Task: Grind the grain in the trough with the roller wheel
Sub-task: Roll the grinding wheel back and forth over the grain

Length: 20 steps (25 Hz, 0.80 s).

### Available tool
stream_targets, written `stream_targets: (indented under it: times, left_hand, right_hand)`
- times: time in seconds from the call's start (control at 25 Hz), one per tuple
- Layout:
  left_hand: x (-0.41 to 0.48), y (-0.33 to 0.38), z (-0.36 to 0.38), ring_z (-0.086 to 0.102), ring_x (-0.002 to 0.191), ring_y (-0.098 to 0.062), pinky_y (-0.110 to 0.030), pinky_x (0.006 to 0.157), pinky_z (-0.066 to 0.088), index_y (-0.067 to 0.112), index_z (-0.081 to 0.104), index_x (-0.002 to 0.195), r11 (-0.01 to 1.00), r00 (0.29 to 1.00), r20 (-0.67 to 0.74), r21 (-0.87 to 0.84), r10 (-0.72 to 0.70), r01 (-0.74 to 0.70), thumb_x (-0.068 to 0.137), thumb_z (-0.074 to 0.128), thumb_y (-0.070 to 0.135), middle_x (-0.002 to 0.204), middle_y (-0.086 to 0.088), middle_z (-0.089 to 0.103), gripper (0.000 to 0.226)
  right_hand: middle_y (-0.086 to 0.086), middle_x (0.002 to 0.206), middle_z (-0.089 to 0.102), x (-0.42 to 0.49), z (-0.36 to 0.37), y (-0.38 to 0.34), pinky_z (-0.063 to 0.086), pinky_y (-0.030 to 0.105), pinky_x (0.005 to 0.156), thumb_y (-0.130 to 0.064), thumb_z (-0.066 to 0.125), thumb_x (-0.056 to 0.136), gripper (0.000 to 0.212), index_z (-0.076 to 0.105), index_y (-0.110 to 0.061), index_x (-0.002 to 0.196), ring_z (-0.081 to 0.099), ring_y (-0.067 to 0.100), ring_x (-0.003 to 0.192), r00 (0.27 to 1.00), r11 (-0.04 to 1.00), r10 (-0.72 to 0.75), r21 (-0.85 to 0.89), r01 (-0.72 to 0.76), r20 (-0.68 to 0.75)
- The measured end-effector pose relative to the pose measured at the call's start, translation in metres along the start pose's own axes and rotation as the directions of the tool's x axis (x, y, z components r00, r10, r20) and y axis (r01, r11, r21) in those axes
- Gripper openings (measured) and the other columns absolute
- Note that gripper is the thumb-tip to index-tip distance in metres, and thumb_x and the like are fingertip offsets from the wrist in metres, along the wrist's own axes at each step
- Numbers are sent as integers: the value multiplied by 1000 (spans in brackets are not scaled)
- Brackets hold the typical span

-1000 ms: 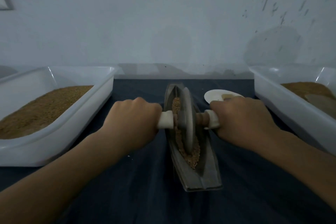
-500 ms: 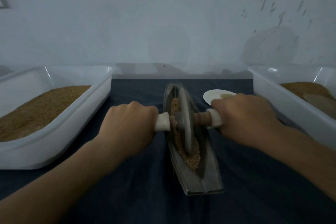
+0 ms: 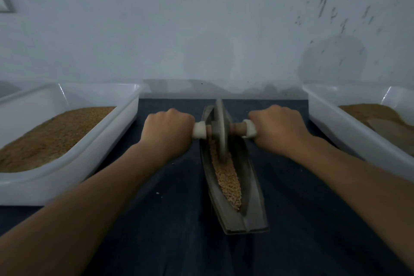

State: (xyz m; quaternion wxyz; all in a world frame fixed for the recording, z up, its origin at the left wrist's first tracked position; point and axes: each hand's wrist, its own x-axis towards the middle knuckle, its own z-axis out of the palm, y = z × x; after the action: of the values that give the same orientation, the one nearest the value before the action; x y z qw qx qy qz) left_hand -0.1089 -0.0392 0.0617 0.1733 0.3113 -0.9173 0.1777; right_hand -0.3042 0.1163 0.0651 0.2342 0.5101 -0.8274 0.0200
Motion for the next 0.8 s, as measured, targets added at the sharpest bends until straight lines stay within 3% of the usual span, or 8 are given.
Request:
stream_targets:
  times: [0.08, 0.2, 0.32, 0.4, 0.52, 0.6, 0.68, 0.8]
  left_hand:
    - [-36, -4, 2, 29, 48, -12, -27, 47, 26, 31, 42, 72, 996, 988, -125, 14, 90, -89, 77, 70, 38, 60, 11, 30, 29]
    - [-62, -11, -10, 20, 38, -9, -16, 46, 7, 35, 25, 70, 976, 950, -224, 51, 218, -212, 54, 79, 40, 50, 12, 24, 56]
    - [-39, -1, -2, 24, 44, -14, -23, 45, 16, 29, 37, 69, 988, 984, -135, 119, 118, -102, 71, 75, 34, 56, 10, 23, 38]
    - [-2, 5, 0, 45, 57, -20, -32, 53, 32, 24, 56, 84, 994, 997, -68, 108, 32, -24, 87, 63, 33, 68, 4, 42, 11]
    - [21, 7, -8, 61, 80, -26, -36, 62, 37, 24, 63, 99, 996, 999, 36, 87, 28, -31, 91, 60, 32, 88, -2, 59, 11]
    - [-2, 5, -11, 51, 66, -21, -34, 58, 35, 28, 56, 87, 994, 997, -7, 80, 82, -81, 88, 63, 35, 74, 4, 47, 11]
    - [-40, 3, -11, 31, 49, -13, -26, 47, 24, 33, 38, 72, 983, 976, -128, 70, 176, -169, 74, 73, 39, 60, 11, 26, 36]
    - [-54, -3, -15, 10, 41, -6, -16, 47, 7, 35, 19, 66, 979, 960, -191, 48, 204, -198, 54, 81, 38, 53, 14, 14, 64]
  right_hand:
    - [-11, 64, 37, -35, 0, 3, 18, 24, 46, -43, 66, 80, 30, 42, -29, 71, 36, 13, 54, 983, 995, -88, -52, 80, -161]
    - [-15, 61, 18, -67, -7, 11, 12, 17, 47, -43, 61, 65, 23, 43, -29, 66, 27, 15, 51, 927, 980, -187, -4, 197, -325]
    - [-11, 62, 34, -46, 2, 1, 18, 22, 47, -38, 68, 72, 23, 48, -27, 69, 35, 18, 54, 977, 998, -63, -41, 56, -205]
    - [-9, 69, 44, -15, 7, -7, 25, 27, 51, -38, 68, 83, 20, 51, -27, 80, 42, 19, 62, 993, 998, 61, -2, -62, -104]
    - [-5, 84, 58, 3, 6, -5, 35, 32, 59, -40, 65, 89, 17, 52, -28, 87, 50, 20, 71, 997, 994, 73, 75, -76, 38]
    - [-7, 81, 56, -22, 4, 3, 34, 30, 53, -45, 61, 87, 22, 49, -29, 81, 52, 19, 68, 1000, 999, 14, 29, -14, -8]
    - [-9, 67, 45, -57, 2, 7, 23, 24, 46, -51, 58, 81, 30, 35, -33, 75, 46, 20, 56, 986, 996, -82, -32, 78, -145]
    - [-12, 58, 26, -75, -8, 12, 11, 18, 50, -52, 60, 72, 39, 25, -36, 74, 34, 20, 42, 947, 990, -142, -27, 140, -287]
